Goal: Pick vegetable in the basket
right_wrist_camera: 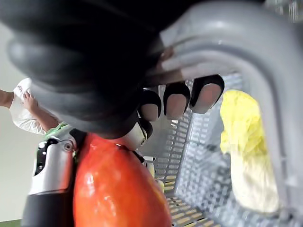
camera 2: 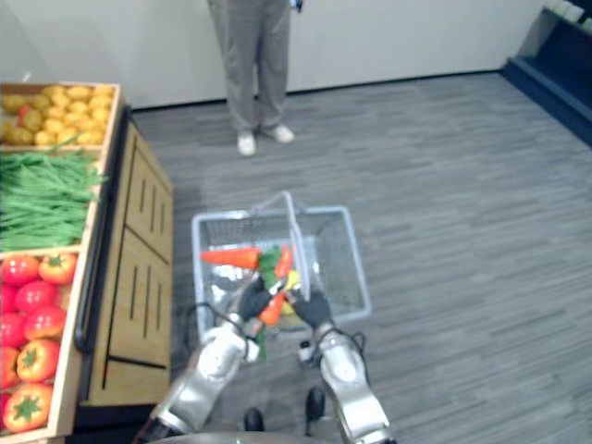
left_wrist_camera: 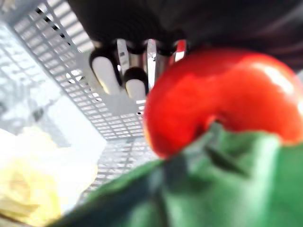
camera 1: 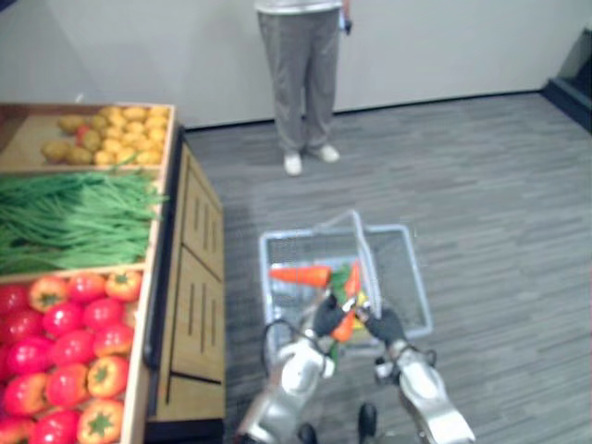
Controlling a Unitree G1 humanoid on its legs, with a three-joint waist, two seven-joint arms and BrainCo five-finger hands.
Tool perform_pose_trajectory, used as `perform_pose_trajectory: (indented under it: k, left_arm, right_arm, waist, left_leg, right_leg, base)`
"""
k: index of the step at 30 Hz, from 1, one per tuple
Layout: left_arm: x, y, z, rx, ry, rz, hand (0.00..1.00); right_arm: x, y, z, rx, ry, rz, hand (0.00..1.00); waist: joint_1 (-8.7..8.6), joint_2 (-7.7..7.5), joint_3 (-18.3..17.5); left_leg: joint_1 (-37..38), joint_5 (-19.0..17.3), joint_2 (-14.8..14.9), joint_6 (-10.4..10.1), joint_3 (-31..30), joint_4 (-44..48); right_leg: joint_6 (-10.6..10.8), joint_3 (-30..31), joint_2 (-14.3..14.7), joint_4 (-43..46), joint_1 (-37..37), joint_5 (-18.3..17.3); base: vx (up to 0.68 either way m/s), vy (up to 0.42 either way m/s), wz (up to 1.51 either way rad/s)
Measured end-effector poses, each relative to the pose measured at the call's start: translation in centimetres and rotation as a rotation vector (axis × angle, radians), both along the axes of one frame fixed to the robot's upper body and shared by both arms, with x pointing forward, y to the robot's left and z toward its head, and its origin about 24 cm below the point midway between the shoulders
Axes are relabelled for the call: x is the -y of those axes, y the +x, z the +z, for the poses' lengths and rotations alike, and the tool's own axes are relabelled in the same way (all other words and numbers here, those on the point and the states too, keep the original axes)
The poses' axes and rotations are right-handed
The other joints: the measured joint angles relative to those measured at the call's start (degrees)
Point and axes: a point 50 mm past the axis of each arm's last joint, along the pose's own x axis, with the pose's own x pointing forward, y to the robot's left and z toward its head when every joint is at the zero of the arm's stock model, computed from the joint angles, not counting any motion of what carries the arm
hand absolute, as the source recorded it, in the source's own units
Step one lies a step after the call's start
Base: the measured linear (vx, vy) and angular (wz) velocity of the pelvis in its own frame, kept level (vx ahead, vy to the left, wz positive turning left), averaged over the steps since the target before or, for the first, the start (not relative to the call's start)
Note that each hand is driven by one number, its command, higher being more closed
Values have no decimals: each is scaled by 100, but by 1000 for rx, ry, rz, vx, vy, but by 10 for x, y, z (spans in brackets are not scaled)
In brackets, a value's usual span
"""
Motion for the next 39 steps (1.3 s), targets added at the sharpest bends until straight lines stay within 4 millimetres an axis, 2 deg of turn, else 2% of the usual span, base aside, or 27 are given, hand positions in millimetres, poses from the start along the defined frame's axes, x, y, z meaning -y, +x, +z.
perform_pose_trajectory:
  k: [8,9,14,17,25,33,35,38,39]
  left_arm:
    - [11,4,-7,-33,38,-98,100]
    - [12,5,-8,-35,46,-105,0]
    - [14,9,-20,-70,111,-139,0]
    - [12,9,-29,-99,157,-146,0]
    - [9,11,-30,-89,185,-138,0]
    - [7,22,-43,-112,260,-104,0]
    - [5,24,-43,-106,274,-85,0]
    - [-2,26,-46,-123,274,-46,0]
    - [-10,30,-46,-128,268,9,0]
  right_arm:
    - [12,-2,-8,-24,-50,-6,100]
    - [13,-2,-8,-28,-54,-6,100]
    - [19,-6,-16,-68,-65,-3,100]
    - [16,-11,-19,-84,-61,16,100]
    - [15,-17,-14,-68,-41,31,100]
    - [14,-18,-15,-78,-42,32,100]
    - [15,-18,-17,-85,-44,31,100]
    - [16,-18,-22,-105,-41,15,100]
    - [17,-19,-25,-117,-31,1,100]
  waist:
    - [-8,-2,-10]
    - [-9,-3,-10]
    - [-97,-12,-15]
    - [-115,-54,-41]
    - [-110,-99,-68]
    - [-111,-99,-68]
    - [-115,-100,-68]
    - [-234,-103,-66]
    - [-259,-110,-62]
  left_leg:
    - [-2,16,-19,-21,-49,2]
    - [-2,18,-21,-20,-51,5]
    - [-15,62,-54,38,-106,6]
    - [-23,81,-48,46,-108,7]
    - [-93,102,-27,28,-115,4]
    - [-50,142,-23,24,-68,-7]
    - [32,150,-25,19,-4,-87]
    - [119,162,-29,13,15,-155]
    - [147,167,-29,6,22,-185]
  right_leg:
    - [1,-62,-27,-8,24,38]
    - [0,-66,-29,-9,27,47]
    - [6,-97,-59,-43,39,96]
    - [-3,-97,-56,-45,35,106]
    - [-22,-101,-37,-46,-16,134]
    - [-36,-68,-29,-46,-15,148]
    - [-27,-25,-20,-47,7,152]
    - [-22,-20,-19,-48,51,153]
    - [-20,-16,-14,-48,63,152]
  base:
    - [-3,12,2]
    - [-20,32,4]
    - [-35,35,5]
    - [-39,21,0]
    - [-17,6,1]
    - [12,13,-3]
    - [16,31,-13]
    - [10,31,-5]
    - [-1,23,-5]
